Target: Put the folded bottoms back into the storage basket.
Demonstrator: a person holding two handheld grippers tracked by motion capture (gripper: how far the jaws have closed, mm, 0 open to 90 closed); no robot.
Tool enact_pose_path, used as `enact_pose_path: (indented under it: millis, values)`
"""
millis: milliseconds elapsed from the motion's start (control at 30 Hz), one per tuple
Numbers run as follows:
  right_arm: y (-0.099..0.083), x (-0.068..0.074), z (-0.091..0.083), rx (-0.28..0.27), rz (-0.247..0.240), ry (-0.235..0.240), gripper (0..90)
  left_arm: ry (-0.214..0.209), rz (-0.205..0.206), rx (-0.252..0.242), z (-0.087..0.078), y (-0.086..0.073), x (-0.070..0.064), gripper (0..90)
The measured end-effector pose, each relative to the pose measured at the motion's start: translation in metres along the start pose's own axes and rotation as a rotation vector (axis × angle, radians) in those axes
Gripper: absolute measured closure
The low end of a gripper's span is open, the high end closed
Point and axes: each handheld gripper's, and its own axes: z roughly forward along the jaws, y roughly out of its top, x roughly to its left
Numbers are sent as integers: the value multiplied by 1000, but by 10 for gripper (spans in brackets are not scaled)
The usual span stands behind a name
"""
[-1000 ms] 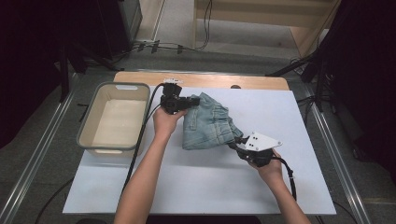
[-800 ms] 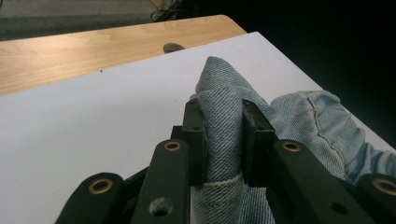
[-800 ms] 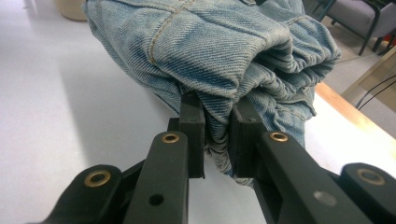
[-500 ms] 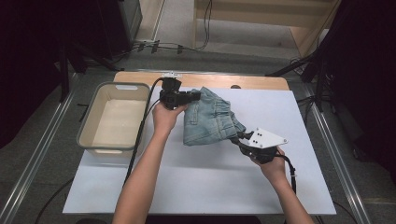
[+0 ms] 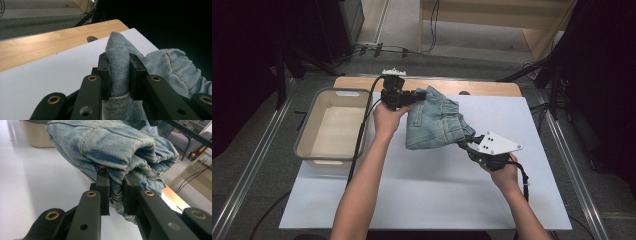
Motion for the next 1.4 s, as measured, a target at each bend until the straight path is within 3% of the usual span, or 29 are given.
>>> enact_pose_path:
  millis: [733, 1400]
  values:
    - [13, -7, -7, -43, 0, -15, 776, 9, 44, -26, -7, 20, -11, 754]
    - [23, -5, -7, -72, -8, -18, 776, 17, 59, -47, -14, 22, -11, 754]
